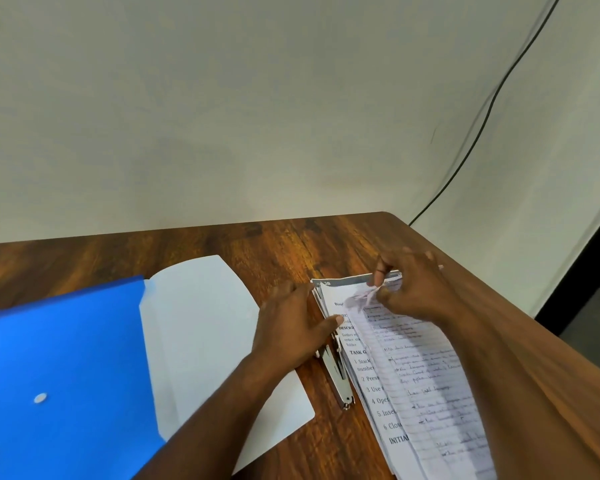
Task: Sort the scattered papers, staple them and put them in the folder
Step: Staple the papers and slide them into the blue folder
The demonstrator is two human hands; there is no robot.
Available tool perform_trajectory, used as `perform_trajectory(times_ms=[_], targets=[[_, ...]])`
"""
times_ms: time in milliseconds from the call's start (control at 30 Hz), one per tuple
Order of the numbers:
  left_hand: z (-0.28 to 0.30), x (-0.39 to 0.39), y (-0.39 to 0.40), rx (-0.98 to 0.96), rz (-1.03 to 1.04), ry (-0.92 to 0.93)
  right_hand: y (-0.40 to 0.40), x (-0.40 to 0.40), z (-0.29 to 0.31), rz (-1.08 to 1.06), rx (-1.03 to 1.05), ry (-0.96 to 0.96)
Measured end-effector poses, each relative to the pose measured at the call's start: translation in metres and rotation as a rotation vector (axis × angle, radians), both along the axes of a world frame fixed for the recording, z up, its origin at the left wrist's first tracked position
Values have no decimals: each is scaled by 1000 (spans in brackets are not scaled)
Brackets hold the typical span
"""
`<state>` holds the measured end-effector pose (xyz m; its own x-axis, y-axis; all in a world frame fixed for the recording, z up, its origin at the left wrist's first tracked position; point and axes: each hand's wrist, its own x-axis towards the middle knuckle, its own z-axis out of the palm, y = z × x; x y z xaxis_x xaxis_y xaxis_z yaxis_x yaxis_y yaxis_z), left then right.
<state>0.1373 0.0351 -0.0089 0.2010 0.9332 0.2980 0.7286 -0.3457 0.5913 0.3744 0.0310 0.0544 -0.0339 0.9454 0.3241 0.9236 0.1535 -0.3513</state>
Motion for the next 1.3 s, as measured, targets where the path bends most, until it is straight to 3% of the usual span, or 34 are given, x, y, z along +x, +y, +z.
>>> perform_trajectory(times_ms=[100,167,300,467,633,933,1300], targets=[[2,-1,1,-5,0,96,-5,0,11,98,-107,24],[3,-1,0,12,-23,133,-5,0,15,99,-147,-60],[2,-1,1,8,-36,150,-2,-12,3,63,-125,-133],[-3,0,4,-6,-7,116,6,-27,-26,86,-150,41],[-2,1,4,-2,3,110,11,-22,-30,150,-190,83],[0,1,2,-20,2,111,8,-17,-20,104,-124,-142],[9,3,-3,-44,-44,121,4,-18,-6,172,-117,-11]])
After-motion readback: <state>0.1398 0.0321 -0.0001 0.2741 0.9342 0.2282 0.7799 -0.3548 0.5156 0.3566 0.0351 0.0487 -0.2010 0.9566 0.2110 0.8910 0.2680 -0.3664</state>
